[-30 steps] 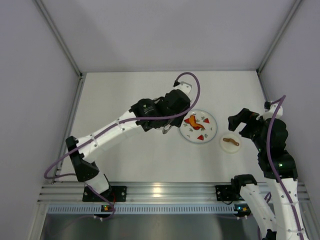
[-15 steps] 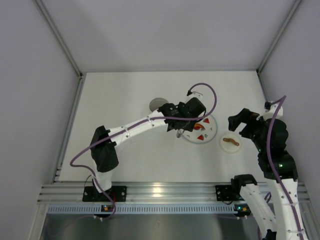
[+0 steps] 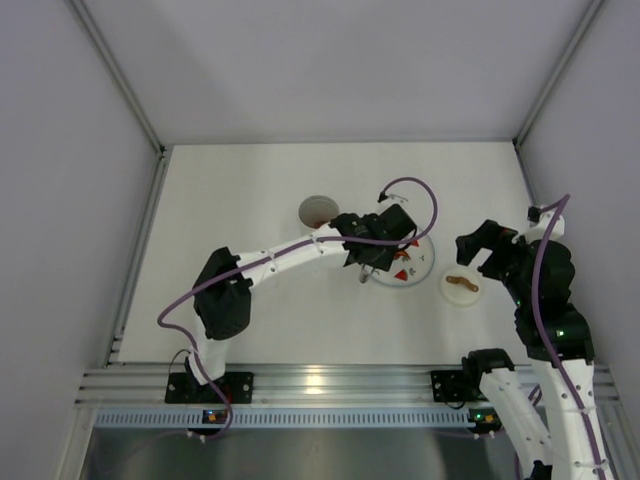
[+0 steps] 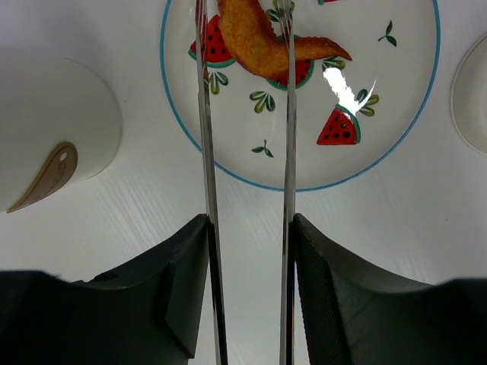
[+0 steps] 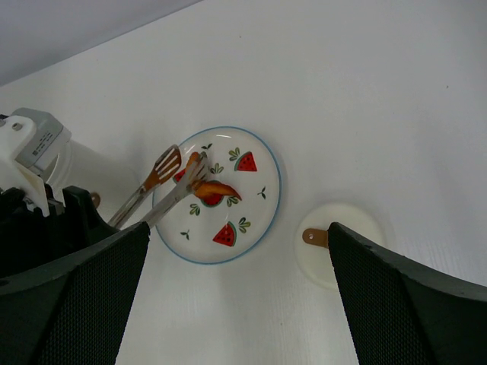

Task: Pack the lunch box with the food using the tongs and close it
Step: Pick up the fake food from the plate.

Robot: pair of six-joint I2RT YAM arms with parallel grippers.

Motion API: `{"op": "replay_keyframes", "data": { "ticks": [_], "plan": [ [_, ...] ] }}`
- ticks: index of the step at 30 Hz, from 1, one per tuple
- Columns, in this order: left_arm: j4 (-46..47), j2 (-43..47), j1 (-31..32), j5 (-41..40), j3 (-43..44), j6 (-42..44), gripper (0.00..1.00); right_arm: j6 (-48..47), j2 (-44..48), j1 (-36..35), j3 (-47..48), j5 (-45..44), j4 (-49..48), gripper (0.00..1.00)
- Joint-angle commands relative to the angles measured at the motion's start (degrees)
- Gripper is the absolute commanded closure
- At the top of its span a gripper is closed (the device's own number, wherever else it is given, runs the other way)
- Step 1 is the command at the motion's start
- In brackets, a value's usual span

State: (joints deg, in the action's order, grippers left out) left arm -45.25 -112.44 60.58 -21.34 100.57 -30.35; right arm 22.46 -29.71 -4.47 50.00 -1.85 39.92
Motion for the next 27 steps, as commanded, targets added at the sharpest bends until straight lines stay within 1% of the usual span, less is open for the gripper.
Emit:
{"op": "replay_keyframes", "data": {
  "ticks": [1, 11, 17, 19, 21, 23, 27],
  "plan": [
    [2.36, -0.93, -0.11, 1.65, -0.46, -0.76, 0.49, -0.92, 0.62, 0.78, -0.08, -0.18, 0.60, 0.01],
    [2.54, -1.55, -0.11, 1.92, -1.70, -0.59, 0.50, -0.84, 0.53, 0.78, -0.16, -0.17, 0.42, 0.01],
    [2.10, -1.64, -0.11, 1.31, -1.78, -0.41, 0.55, -0.93, 0.45, 0.78, -0.08, -0.17, 0.42, 0.00],
    [1.93, -1.29, -0.11, 1.22, -1.87, -0.41, 0.59, -0.92, 0.53, 0.78, 0.01, -0.17, 0.42, 0.00],
    [1.92, -1.02, -0.11, 1.13, -1.96, -0.06, 0.60, -0.92, 0.45, 0.78, 0.10, -0.17, 0.42, 0.01],
    [1.75, -0.76, -0.11, 1.13, -1.87, 0.03, 0.64, -0.92, 0.45, 0.78, 0.19, -0.09, 0.42, 0.01],
    [1.66, -0.23, -0.11, 1.22, -1.35, 0.73, 0.68, -0.92, 0.45, 0.87, 0.19, -0.17, 0.42, 0.01]
  ]
}}
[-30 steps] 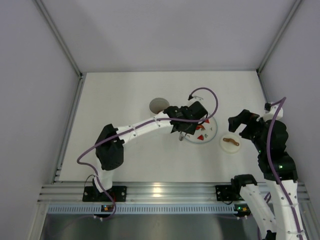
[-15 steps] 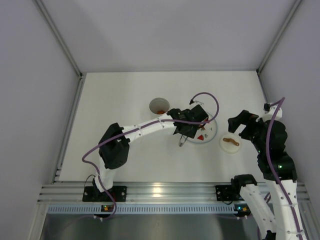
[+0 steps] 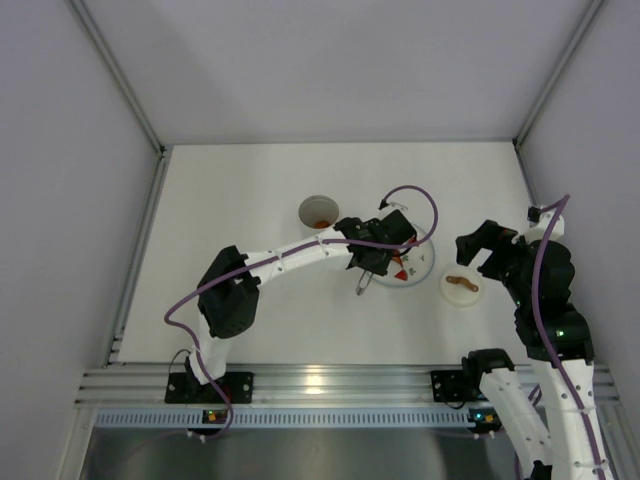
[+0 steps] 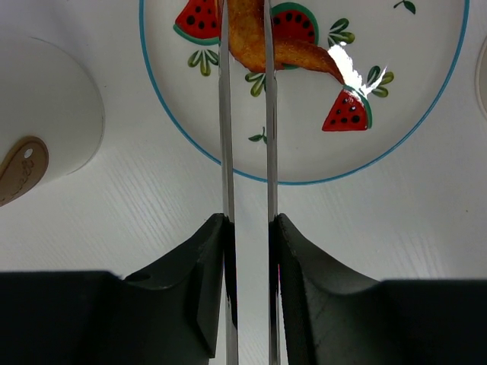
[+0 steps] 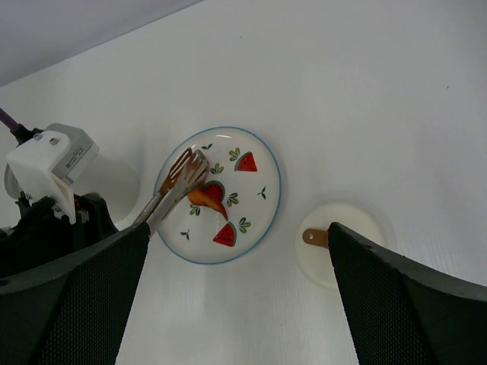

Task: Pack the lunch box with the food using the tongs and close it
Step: Pick up the fake food from the plate.

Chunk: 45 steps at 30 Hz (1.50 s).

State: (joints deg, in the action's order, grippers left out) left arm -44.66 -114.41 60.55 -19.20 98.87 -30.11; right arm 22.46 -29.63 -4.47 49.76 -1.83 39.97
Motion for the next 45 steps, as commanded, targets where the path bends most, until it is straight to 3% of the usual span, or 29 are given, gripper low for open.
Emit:
{"op": "replay_keyframes", "data": {
  "ticks": [1, 9, 15, 19, 24, 27, 45],
  "plan": [
    [0.90, 1.82, -0.09, -1.10, 0.45, 0.58, 0.68, -0.92, 0.36, 0.78, 0.43, -0.20, 0.38, 0.01],
    [-0.86, 2.00, -0.09, -2.59, 0.80, 0.31, 0.47, -0.92, 0.36, 0.78, 0.52, -0.11, 0.46, 0.00],
    [-0.86, 1.56, -0.09, -1.98, 0.71, 0.49, 0.45, -1.01, 0.27, 0.87, 0.69, -0.20, 0.38, 0.01],
    [-0.86, 1.21, -0.09, -0.75, 1.06, 0.84, 0.53, -1.10, 0.18, 0.78, 0.87, -0.20, 0.38, 0.01],
    [-0.78, 1.73, -0.09, 0.04, 1.15, 1.28, 0.72, -1.01, -0.08, 0.78, 1.22, -0.28, 0.38, 0.01],
    [-0.95, 2.52, -0.09, 0.04, 1.41, 1.63, 0.77, -1.10, -0.26, 0.78, 1.57, -0.20, 0.46, 0.01],
    [-4.55, 9.82, 0.62, -1.89, 5.54, 3.56, 0.77, -0.92, -0.52, 0.78, 1.48, -0.20, 0.29, 0.01]
  ]
}}
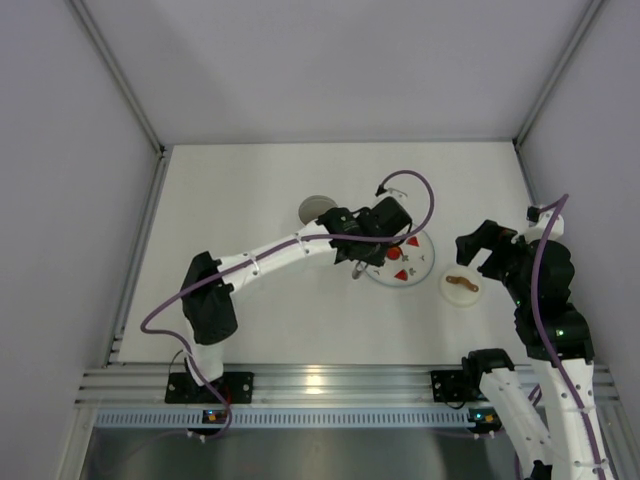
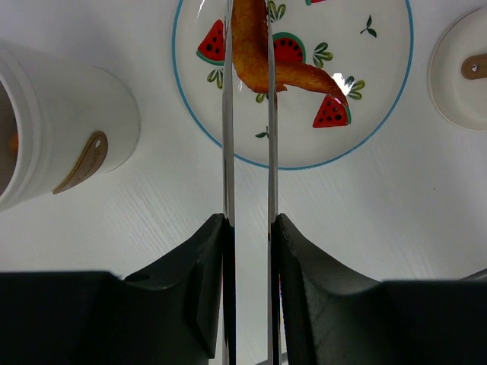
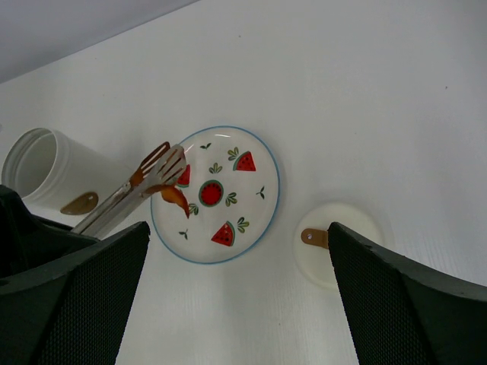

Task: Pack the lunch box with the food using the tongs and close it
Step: Pick up the fake food from the plate.

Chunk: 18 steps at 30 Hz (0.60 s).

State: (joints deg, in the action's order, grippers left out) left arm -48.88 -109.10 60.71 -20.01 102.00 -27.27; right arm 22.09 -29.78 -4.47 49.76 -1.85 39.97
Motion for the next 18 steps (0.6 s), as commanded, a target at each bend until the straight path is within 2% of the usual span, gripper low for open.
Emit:
{"op": "replay_keyframes", "data": {
  "ticks": [1, 18],
  "plan": [
    [-0.51, 4.68, 0.46, -1.17, 2.51, 0.81, 0.77, -0.47, -0.37, 0.87, 1.48, -0.17, 0.38, 0.01],
    [-5.52, 15.75, 0.99, -7.93, 3.39, 0.55, 0.73, -0.38, -0.37, 0.78, 1.13, -0.17, 0.20, 0.00]
  ]
}}
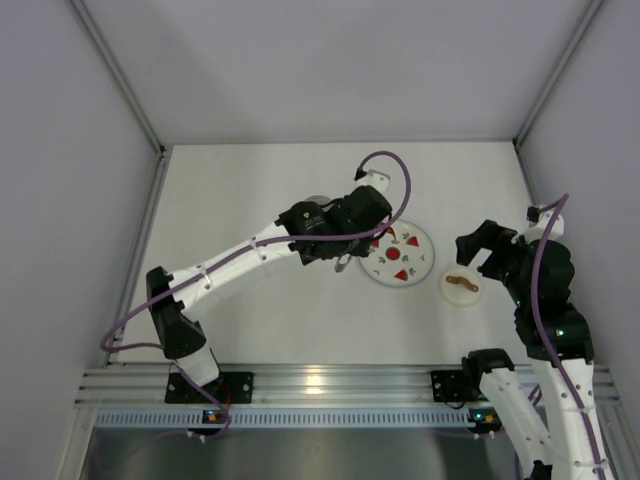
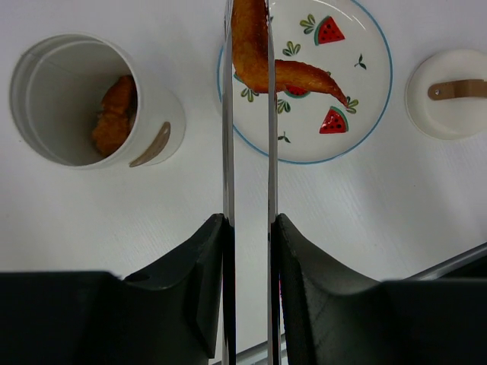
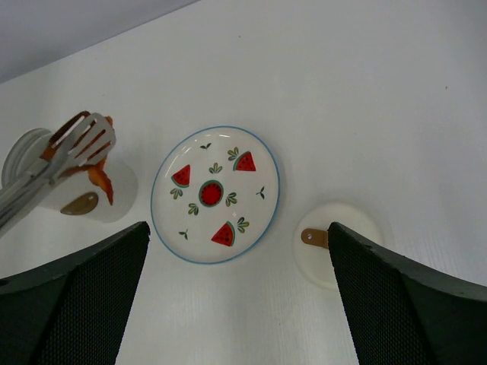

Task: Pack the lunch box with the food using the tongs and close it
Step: Place the fake food in the packing box.

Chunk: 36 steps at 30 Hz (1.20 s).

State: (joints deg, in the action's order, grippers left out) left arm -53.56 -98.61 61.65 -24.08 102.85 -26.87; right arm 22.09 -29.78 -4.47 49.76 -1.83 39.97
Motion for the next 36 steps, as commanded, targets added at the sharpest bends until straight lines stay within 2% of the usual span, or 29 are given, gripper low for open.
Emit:
{"op": "replay_keyframes", "data": {
  "ticks": [1, 19, 26, 36],
  "plan": [
    [-1.28, 5.70, 0.05, -4.31, 2.36, 0.07, 0.72, -0.38, -0.37, 0.87, 1.04, -0.20, 0.11, 0.01],
    [-0.58, 16.86, -5.48, -6.42, -9.06, -1.52, 0.70, -0.03, -0.63, 0.78, 0.25, 0.51, -0.77, 0.01],
    [0.39, 18.54, -8.38, -5.46, -13.63, -1.34, 0.70, 0.06, -0.72, 0.78, 0.16, 0.86, -0.94, 0.01],
    [1.62, 17.92, -10.23, -3.87, -15.31, -0.72, 0.68, -0.29, -0.72, 0.78, 0.52, 0.77, -0.77, 0.01]
  ]
}}
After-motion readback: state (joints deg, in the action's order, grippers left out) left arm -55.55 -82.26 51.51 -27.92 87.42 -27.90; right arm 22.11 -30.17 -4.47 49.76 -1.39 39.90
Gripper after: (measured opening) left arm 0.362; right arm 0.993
